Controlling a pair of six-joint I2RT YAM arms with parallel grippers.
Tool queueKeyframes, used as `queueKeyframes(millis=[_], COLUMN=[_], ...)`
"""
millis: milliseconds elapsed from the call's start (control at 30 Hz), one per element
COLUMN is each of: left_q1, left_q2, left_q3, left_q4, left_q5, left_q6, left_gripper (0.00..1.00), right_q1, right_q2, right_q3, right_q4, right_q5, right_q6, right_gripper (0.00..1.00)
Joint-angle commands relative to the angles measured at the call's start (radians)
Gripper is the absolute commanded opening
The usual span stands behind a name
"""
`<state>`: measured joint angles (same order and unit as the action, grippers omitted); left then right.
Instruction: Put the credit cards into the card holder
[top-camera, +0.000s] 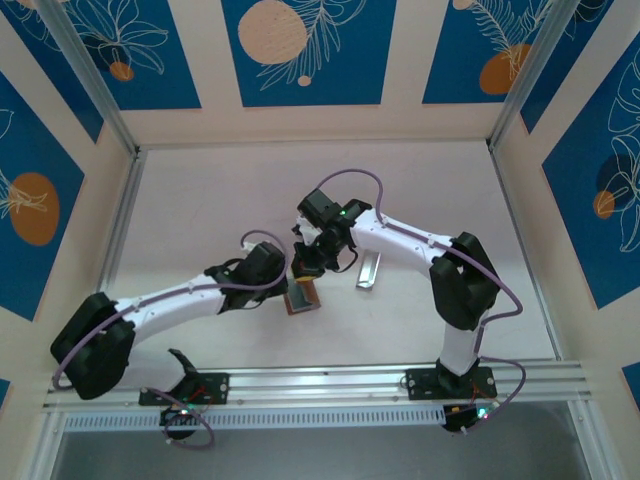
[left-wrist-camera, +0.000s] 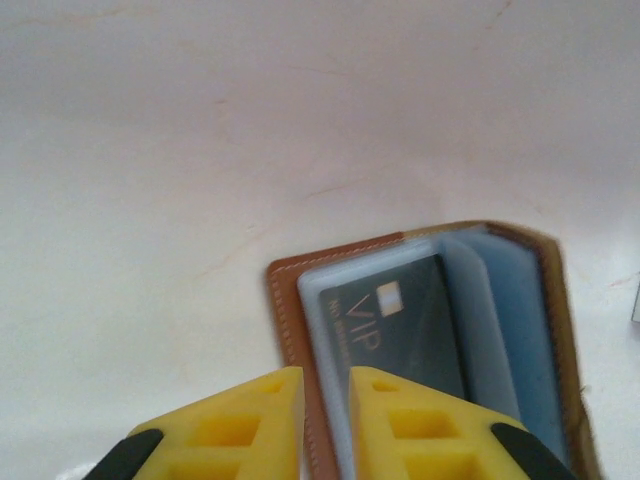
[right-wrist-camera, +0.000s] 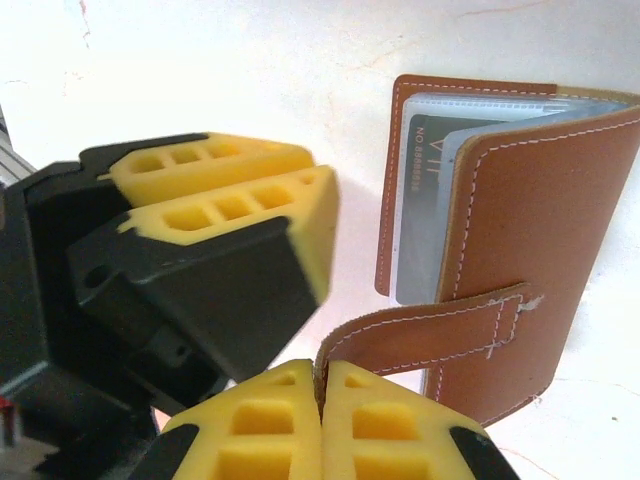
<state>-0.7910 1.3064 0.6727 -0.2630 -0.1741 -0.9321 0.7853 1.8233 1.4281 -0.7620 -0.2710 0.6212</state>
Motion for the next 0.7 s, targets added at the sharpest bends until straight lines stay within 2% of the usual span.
queueKeyframes(millis=[0, 100, 333, 467, 533, 667], left_q1=[0.018, 0.039, 0.068, 0.072, 0.072, 0.072], left_q2=[-0.068, -0.14, -0.26, -0.282, -0.269, -0.245], left_q3=[-0.08, -0.129, -0.162, -0.155, -0.144, -0.122], left_q4=[-0.081, -0.108, -0.195, -0.221, -0.223, -0.22], left_q5=[-0.033, -0.034, -0.053, -0.062, -0.055, -0.041], left_q6=[-0.043, -0.057, -0.056, -0.047, -0.038, -0.018], left_gripper=[0.15, 0.12, 0.12, 0.12, 0.12, 0.12], right_q1=[0.01, 0.031, 0.104, 0.129, 0.13, 0.125], right_q2=[0.022, 0.051, 0.178, 0.271, 0.292, 0.252], right_q3=[0.027, 0.05, 0.119, 0.125, 0.112, 0.09], right_q4=[-0.006, -0.01, 0.056, 0.16, 0.209, 0.223], right_q5=[-0.029, -0.029, -0.088, -0.12, -0.127, -0.111], right_q6=[0.012, 0.012, 0.033, 0.05, 0.054, 0.04], right_gripper=[0.0, 0.0, 0.0, 0.01, 0.06, 0.33])
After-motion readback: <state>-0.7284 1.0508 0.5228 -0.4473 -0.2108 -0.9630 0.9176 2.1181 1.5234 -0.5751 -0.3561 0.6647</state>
